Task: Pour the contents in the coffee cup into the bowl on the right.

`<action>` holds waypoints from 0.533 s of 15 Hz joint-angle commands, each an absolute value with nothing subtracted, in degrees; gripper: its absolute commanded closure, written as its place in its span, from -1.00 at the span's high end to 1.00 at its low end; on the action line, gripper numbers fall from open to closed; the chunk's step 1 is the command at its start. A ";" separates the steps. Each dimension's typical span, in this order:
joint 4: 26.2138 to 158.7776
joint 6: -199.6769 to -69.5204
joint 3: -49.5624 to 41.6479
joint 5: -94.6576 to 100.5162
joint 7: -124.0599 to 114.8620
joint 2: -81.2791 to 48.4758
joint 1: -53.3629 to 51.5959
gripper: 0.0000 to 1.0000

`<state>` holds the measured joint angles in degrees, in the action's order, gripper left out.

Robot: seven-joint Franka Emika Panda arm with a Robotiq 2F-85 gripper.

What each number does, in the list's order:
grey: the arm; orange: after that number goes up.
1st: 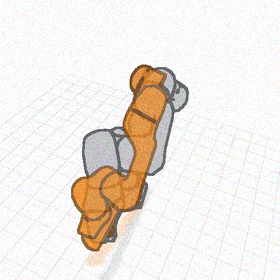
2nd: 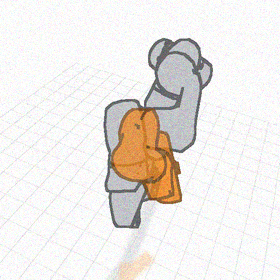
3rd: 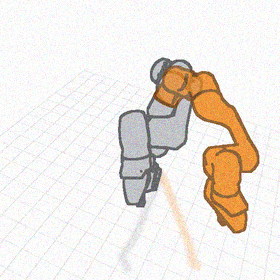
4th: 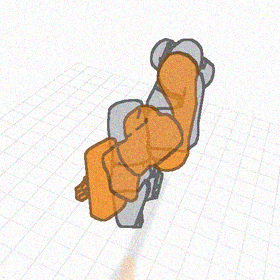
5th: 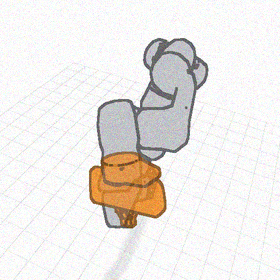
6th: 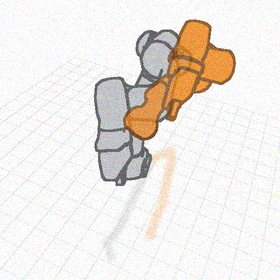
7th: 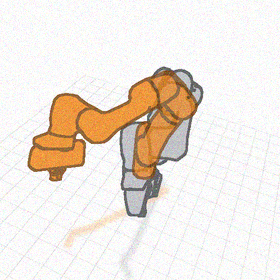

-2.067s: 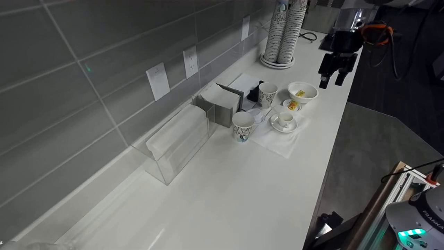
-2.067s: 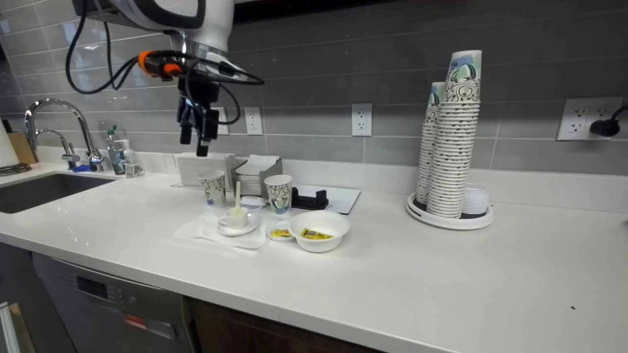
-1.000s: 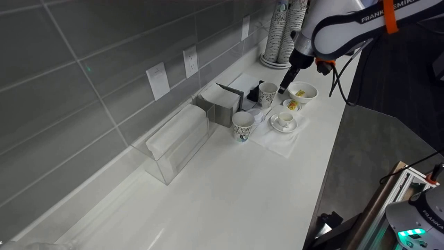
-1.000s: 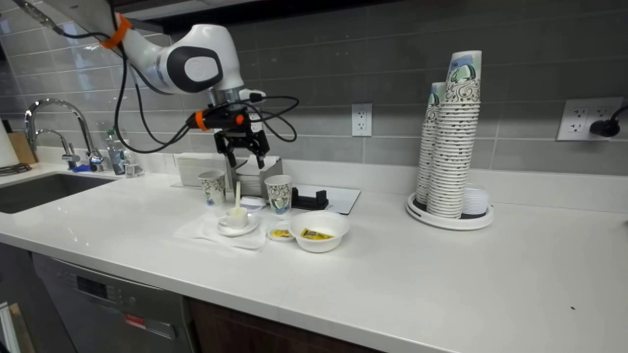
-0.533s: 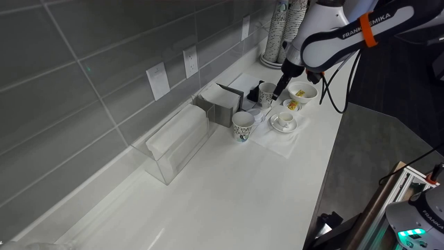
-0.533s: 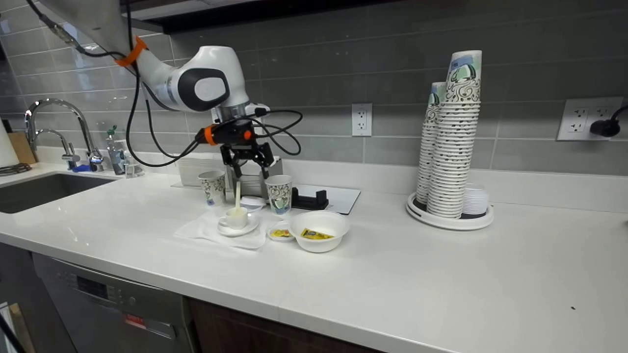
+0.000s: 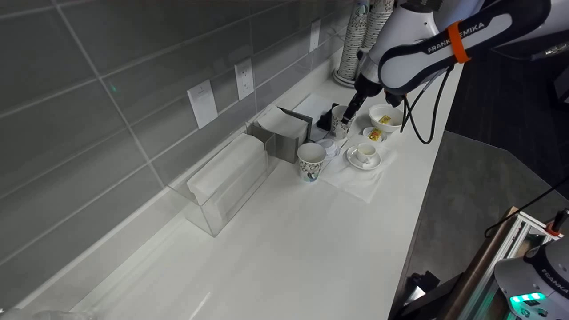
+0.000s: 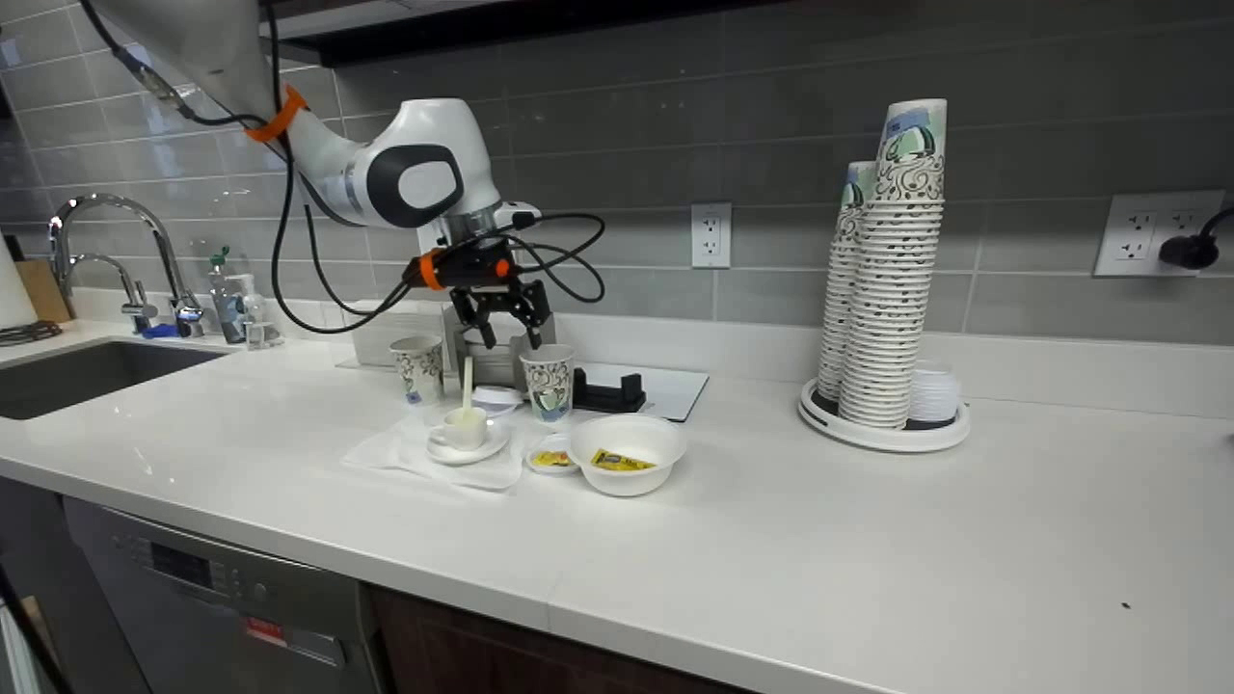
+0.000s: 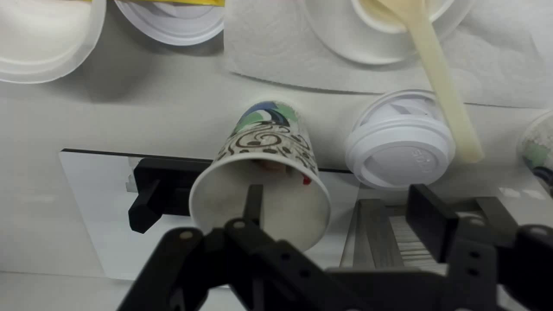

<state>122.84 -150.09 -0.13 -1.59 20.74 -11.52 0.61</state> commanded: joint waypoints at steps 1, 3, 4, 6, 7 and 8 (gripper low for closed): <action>120.53 -151.97 0.98 -1.54 20.73 -14.56 1.63 0.28; 120.22 -152.63 1.27 -1.74 20.77 -15.51 1.78 0.05; 120.18 -153.11 1.39 -1.76 20.77 -15.93 1.82 -0.05; 120.05 -153.81 1.32 -0.94 20.24 -16.66 1.64 0.11; 119.95 -153.92 1.22 -0.46 19.96 -16.94 1.51 -0.09; 119.89 -153.67 1.32 -0.51 19.88 -17.02 1.54 -0.24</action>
<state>121.20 -152.99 0.32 -1.58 20.70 -15.62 0.67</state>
